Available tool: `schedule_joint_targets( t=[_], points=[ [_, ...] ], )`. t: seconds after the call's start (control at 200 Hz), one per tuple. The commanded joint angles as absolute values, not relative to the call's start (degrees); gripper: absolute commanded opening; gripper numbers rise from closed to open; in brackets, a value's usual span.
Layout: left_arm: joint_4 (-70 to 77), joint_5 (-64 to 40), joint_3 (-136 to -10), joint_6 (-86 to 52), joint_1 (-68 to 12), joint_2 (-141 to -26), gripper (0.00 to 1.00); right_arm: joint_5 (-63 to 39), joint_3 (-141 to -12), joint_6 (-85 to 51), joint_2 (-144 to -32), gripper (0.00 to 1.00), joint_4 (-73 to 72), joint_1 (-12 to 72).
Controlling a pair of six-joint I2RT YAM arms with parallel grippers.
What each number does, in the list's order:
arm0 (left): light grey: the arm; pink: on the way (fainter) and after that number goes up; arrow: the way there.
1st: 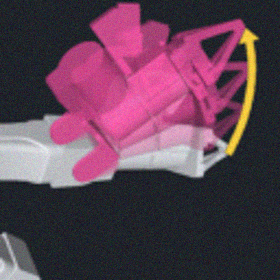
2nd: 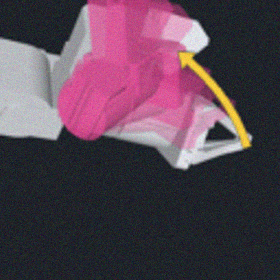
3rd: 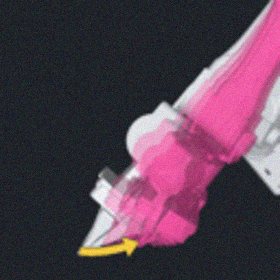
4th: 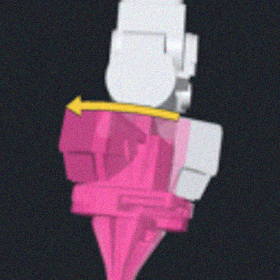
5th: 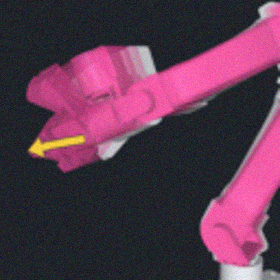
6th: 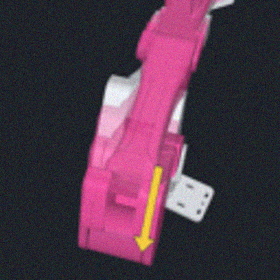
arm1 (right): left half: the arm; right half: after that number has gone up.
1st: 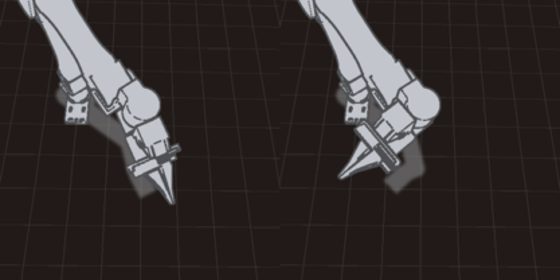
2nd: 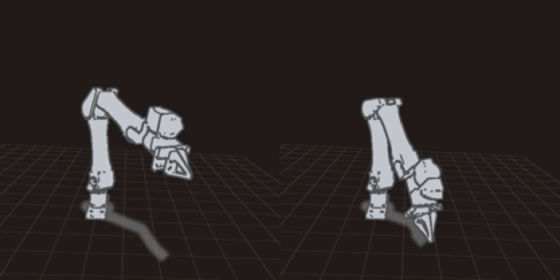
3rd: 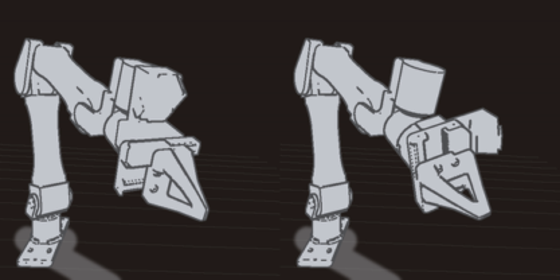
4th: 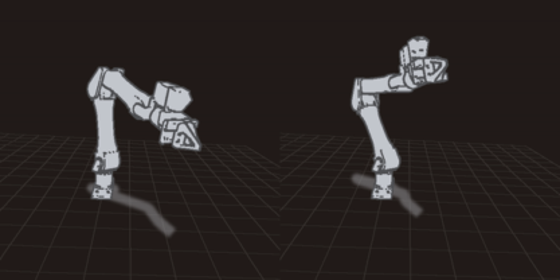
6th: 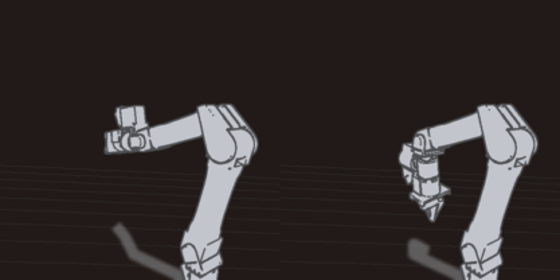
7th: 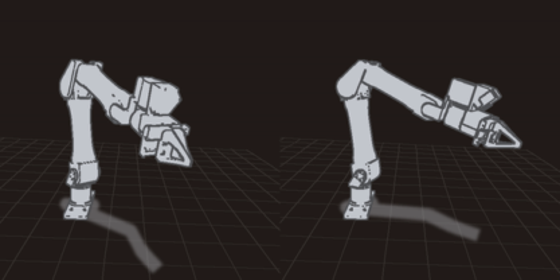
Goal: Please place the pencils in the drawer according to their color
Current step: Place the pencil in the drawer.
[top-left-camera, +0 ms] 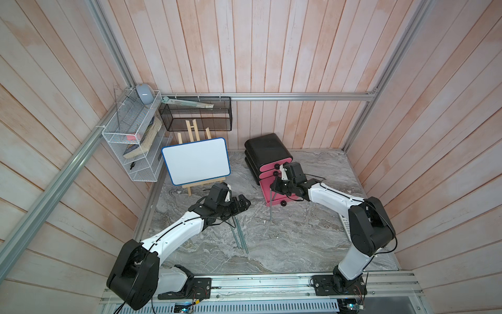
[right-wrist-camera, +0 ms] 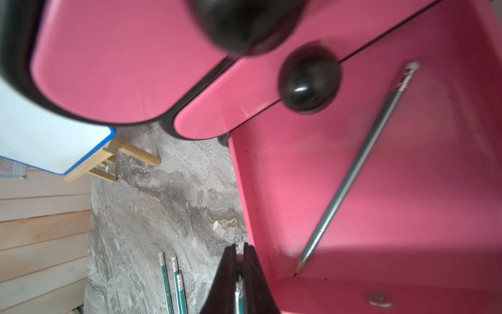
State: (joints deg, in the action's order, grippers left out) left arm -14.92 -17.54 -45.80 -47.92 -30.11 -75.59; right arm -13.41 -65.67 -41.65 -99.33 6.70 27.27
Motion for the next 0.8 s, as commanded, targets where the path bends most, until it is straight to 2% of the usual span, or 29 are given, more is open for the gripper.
schedule_joint_targets(
  t=[0.0, 0.44, 0.795],
  points=[
    [-13.5, -16.5, -48.3, -48.3, -31.0, -77.0, 1.0, -15.7, -64.2, -45.0, -97.8, 0.0, 2.7, 24.5],
    [-13.5, -16.0, -50.4, -48.6, -33.5, -79.3, 1.0, -16.4, -60.0, -57.4, -99.6, 0.0, -8.2, 15.0],
    [-13.7, -16.2, -50.9, -48.6, -34.1, -79.9, 1.0, -11.3, -59.9, -66.4, -103.2, 0.0, -13.8, 13.2]
  ],
)
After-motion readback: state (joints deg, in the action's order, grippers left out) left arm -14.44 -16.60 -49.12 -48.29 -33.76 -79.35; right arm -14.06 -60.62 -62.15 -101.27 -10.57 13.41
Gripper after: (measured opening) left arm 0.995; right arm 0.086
